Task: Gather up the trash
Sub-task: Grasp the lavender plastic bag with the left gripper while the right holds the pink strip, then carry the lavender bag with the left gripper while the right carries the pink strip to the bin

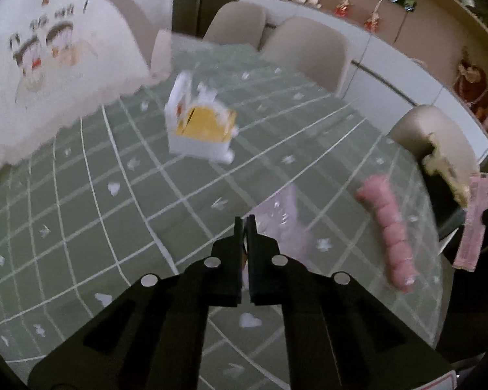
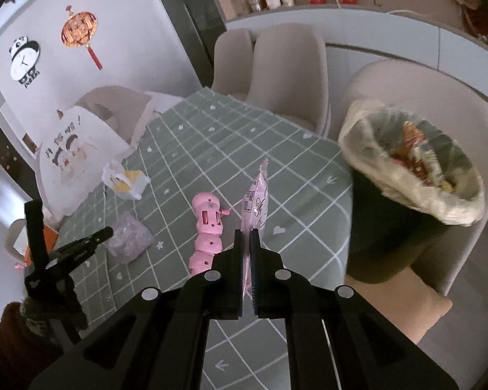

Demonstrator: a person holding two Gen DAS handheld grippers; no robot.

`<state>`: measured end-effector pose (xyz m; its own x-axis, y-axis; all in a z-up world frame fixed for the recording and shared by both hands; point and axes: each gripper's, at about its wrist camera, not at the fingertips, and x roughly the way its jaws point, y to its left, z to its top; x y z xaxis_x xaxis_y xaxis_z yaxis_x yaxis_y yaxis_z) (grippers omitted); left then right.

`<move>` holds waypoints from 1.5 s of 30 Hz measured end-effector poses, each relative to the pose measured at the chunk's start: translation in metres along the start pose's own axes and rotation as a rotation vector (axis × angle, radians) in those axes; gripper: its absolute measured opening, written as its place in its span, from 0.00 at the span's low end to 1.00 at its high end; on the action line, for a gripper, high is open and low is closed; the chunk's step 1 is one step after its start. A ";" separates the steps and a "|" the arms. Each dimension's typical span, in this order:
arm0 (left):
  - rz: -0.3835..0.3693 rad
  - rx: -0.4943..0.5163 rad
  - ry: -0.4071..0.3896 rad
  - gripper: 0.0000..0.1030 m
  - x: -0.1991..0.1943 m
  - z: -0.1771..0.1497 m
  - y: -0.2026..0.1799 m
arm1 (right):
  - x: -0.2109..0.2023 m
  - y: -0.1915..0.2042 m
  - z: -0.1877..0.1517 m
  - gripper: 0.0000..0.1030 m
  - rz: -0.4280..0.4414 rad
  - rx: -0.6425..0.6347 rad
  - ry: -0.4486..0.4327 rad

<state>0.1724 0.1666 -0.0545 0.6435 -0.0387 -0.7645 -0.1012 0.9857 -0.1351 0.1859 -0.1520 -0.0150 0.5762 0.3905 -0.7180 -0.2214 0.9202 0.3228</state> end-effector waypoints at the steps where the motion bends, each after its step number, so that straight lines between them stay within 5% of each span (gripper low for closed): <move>1: -0.004 0.008 -0.015 0.02 -0.007 0.003 -0.004 | -0.005 0.000 0.001 0.06 0.002 -0.001 -0.011; 10: -0.090 0.093 -0.212 0.02 -0.093 0.049 -0.063 | -0.067 0.002 0.032 0.06 0.029 -0.084 -0.155; 21: -0.192 0.150 -0.315 0.02 -0.116 0.089 -0.143 | -0.109 -0.027 0.063 0.06 0.008 -0.128 -0.246; 26: -0.297 0.143 -0.272 0.02 -0.094 0.109 -0.183 | -0.124 -0.068 0.075 0.06 -0.047 -0.103 -0.276; 34: -0.478 0.190 -0.087 0.02 -0.012 0.126 -0.289 | -0.143 -0.152 0.084 0.06 -0.158 -0.018 -0.294; 43: -0.514 0.202 0.082 0.03 0.079 0.122 -0.364 | -0.124 -0.225 0.093 0.06 -0.167 0.057 -0.249; 45: -0.505 0.194 0.110 0.13 0.094 0.123 -0.373 | -0.114 -0.233 0.098 0.06 -0.159 0.059 -0.235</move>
<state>0.3634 -0.1840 0.0015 0.4913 -0.5215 -0.6977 0.3481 0.8518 -0.3915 0.2486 -0.4135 0.0520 0.7681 0.2185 -0.6020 -0.0718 0.9634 0.2581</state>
